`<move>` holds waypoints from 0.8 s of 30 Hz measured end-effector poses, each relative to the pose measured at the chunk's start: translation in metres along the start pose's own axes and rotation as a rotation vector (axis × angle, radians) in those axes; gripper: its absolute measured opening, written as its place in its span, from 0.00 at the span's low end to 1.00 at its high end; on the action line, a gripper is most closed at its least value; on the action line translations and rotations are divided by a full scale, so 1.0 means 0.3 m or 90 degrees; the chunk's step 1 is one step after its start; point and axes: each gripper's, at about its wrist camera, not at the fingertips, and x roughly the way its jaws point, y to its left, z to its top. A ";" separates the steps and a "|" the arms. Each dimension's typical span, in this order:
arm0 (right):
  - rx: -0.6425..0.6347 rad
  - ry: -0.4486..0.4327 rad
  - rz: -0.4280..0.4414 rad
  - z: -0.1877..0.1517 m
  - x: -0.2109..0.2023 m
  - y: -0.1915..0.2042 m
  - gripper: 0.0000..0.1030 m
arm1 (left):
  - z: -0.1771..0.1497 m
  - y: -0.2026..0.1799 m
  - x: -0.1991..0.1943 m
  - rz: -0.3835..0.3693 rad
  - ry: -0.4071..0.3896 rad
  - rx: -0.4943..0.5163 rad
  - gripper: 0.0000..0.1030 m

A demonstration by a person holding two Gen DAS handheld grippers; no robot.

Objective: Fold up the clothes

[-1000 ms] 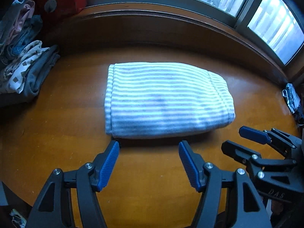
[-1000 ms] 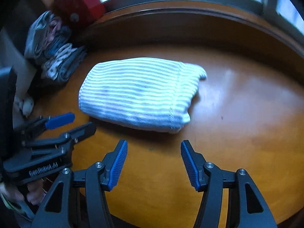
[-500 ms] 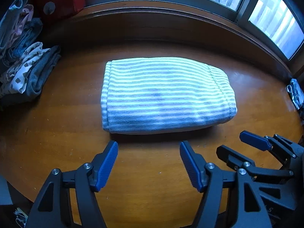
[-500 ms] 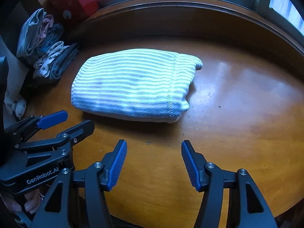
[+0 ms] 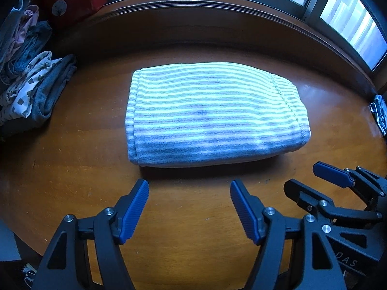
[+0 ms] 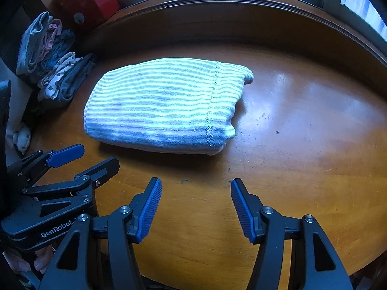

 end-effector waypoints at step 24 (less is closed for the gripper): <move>0.002 0.003 -0.008 0.035 -0.013 0.021 0.58 | 0.005 -0.050 0.016 0.012 0.002 0.014 0.67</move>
